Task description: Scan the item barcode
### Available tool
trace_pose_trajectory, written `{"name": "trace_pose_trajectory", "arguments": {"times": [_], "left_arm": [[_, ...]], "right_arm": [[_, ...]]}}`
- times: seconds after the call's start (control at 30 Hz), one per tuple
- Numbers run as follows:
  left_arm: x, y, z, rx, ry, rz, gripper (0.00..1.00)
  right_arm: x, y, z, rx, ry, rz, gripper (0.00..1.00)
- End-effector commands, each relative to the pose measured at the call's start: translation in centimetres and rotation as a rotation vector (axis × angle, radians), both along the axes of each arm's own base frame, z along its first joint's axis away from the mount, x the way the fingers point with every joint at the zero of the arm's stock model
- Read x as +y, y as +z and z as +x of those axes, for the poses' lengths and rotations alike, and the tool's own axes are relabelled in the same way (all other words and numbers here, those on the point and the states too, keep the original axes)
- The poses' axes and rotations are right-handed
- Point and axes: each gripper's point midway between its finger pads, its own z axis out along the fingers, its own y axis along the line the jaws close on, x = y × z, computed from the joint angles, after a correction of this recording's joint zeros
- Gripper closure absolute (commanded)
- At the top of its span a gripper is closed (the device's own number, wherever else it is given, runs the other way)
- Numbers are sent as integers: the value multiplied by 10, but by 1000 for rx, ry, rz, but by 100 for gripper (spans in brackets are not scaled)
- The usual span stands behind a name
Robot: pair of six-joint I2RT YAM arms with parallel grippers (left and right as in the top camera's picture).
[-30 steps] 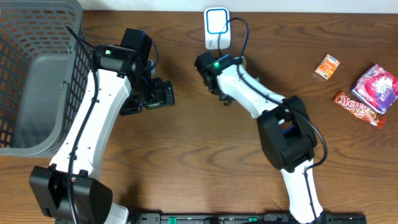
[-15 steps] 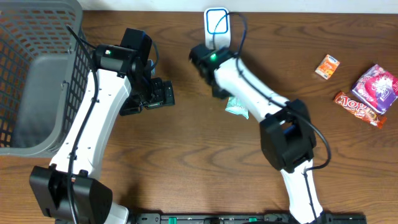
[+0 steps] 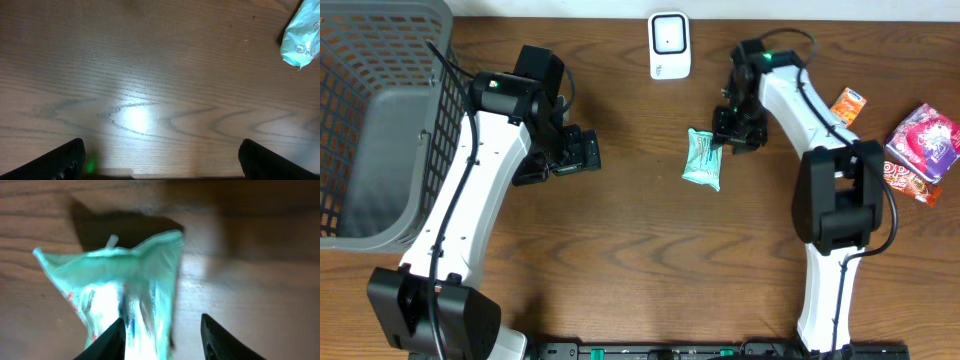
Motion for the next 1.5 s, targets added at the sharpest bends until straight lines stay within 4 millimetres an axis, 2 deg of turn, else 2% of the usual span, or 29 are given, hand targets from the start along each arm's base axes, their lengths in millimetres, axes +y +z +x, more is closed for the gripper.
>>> {"name": "trace_pose_trajectory", "arguments": {"times": [0.0, 0.13, 0.2, 0.23, 0.27, 0.3, 0.4, 0.53, 0.63, 0.77, 0.87, 0.9, 1.07, 1.17, 1.27, 1.33, 1.47], "left_arm": [[3, -1, 0, 2, -5, 11, 2], [3, -1, 0, 2, -4, 11, 2], [3, -1, 0, 2, -5, 11, 2], [3, -1, 0, 2, -4, 11, 2], [3, -1, 0, 2, -4, 11, 2], [3, -1, 0, 2, -4, 11, 2], [3, -1, 0, 2, -5, 11, 2], [3, -1, 0, 2, -5, 11, 2], [3, -1, 0, 2, -4, 11, 2], [3, -1, 0, 2, -4, 11, 2], [3, -1, 0, 2, -5, 11, 2], [3, -1, 0, 2, -5, 11, 2], [3, -1, 0, 2, -4, 11, 2], [3, -1, 0, 2, -5, 11, 2], [3, -1, 0, 2, -5, 11, 2], [3, -1, 0, 2, -4, 11, 2], [3, -1, 0, 2, -5, 11, 2]], "right_arm": [[29, -10, -15, 37, 24, 256, 57], [42, -33, -20, 15, 18, 346, 55], [46, -47, -24, 13, -13, 348, 59], [48, -51, -24, 11, -26, 349, 67], [51, -55, -23, 7, -53, 352, 82], [53, -56, -22, 5, -66, 355, 91], [64, -50, -16, -10, -75, 409, 99], [75, -39, -8, -40, -59, 498, 99], [81, -24, 8, -88, -67, 568, 99], [92, 25, 51, -216, -89, 724, 99], [96, 66, 85, -353, -80, 777, 99], [97, 73, 91, -375, -75, 779, 99], [96, 91, 109, -449, -84, 775, 99], [94, 109, 135, -553, -149, 788, 99], [77, 116, 169, -674, -323, 708, 99], [66, 119, 184, -731, -425, 658, 99], [51, 121, 198, -807, -515, 589, 99]]}}
